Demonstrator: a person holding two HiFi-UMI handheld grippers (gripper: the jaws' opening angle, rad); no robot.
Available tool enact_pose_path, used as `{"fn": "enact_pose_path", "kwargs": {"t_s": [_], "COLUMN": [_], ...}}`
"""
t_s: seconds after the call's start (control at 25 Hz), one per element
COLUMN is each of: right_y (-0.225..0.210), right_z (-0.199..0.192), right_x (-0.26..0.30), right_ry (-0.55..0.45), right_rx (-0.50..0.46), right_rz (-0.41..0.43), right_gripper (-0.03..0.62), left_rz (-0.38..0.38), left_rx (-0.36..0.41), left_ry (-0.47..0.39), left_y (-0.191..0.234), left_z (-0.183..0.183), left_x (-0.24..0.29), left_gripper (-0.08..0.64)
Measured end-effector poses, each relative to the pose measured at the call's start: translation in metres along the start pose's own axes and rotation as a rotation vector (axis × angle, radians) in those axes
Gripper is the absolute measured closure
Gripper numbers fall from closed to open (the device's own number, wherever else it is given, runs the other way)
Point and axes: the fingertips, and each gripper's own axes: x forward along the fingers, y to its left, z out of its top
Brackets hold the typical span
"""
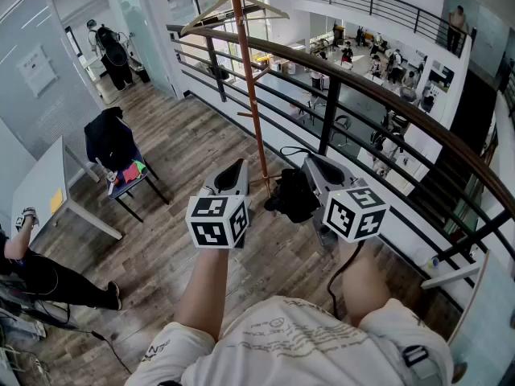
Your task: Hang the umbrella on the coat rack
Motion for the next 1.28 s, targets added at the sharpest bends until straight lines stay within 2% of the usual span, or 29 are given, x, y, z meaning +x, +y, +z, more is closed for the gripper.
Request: {"fn": "enact_pose_path", "kwargs": {"t_s": [0.4, 0.68, 1.08, 1.28], "right_y": [0.01, -0.001, -0.015, -0.024], "right_z": [-0.001, -0.006, -0.006, -0.011], "right_x": [-0.008, -0.009, -0.001, 0.005], "right_ry": [0.002, -0.012, -0.012, -0.002], "right_rx": [-0.039, -0.023, -0.052, -0.021], "right_rz": [0.0, -0.031, -0.004, -0.002], "right_gripper": [0.586, 0.586, 0.586, 0.586], "left_rz": [0.011, 0.018, 0.049, 0.052], "left_rx": [0.005, 0.007, -0.006, -0.015], "left_ry": [-0.007, 0.003, 0.019, 0.022], "left_y": [-0.007, -0.007, -0.012, -0.011], "left_z": [-0.003, -0.007, -0.016, -0.019], "left_x": [-0.013, -0.01, 0.0, 0.005], "left_gripper": [0.555, 0.555, 0.555, 0.555]}}
